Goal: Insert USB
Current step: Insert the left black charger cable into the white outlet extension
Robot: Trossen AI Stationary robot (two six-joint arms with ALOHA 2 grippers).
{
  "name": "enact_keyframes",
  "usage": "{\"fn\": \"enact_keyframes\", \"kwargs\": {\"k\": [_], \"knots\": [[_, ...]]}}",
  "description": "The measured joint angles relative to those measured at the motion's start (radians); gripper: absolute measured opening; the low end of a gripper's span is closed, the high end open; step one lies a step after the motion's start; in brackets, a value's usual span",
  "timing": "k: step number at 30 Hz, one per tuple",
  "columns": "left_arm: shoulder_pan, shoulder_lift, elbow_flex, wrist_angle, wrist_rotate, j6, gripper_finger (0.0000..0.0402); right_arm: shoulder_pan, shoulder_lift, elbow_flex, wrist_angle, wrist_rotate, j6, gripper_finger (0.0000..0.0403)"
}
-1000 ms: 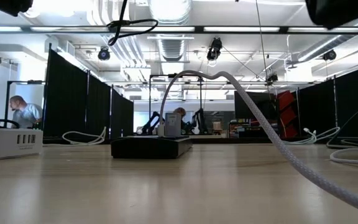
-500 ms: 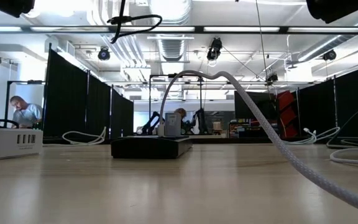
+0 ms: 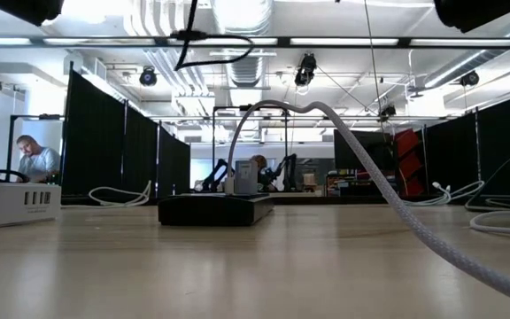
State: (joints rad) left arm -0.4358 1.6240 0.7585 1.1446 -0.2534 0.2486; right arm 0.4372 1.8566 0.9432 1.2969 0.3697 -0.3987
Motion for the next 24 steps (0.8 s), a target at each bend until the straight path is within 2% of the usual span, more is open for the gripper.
{"fn": "enact_keyframes", "kwargs": {"k": [5, 8, 10, 15, 21, 24], "knots": [[-0.005, -0.014, 0.010, -0.044, 0.002, 0.024, 0.0018, 0.016, -0.009, -0.010, -0.024, 0.007, -0.062, 0.0124], [-0.011, -0.045, 0.000, -0.100, -0.010, 0.024, 0.0018, 0.034, -0.026, -0.015, -0.053, 0.050, -0.117, 0.0124], [-0.013, -0.054, 0.000, -0.117, -0.013, 0.023, 0.0018, 0.041, -0.044, -0.014, -0.091, 0.096, -0.146, 0.0121], [-0.013, -0.056, 0.000, -0.126, -0.017, 0.011, 0.0018, 0.041, -0.105, -0.014, -0.246, 0.095, -0.112, 0.0120], [-0.014, -0.063, 0.000, -0.110, -0.012, -0.002, 0.0019, 0.043, -0.153, -0.015, -0.379, 0.091, -0.108, 0.0160], [-0.015, -0.064, 0.000, -0.113, -0.009, -0.005, 0.0019, 0.043, -0.155, -0.016, -0.398, 0.074, -0.106, 0.0164]]}}
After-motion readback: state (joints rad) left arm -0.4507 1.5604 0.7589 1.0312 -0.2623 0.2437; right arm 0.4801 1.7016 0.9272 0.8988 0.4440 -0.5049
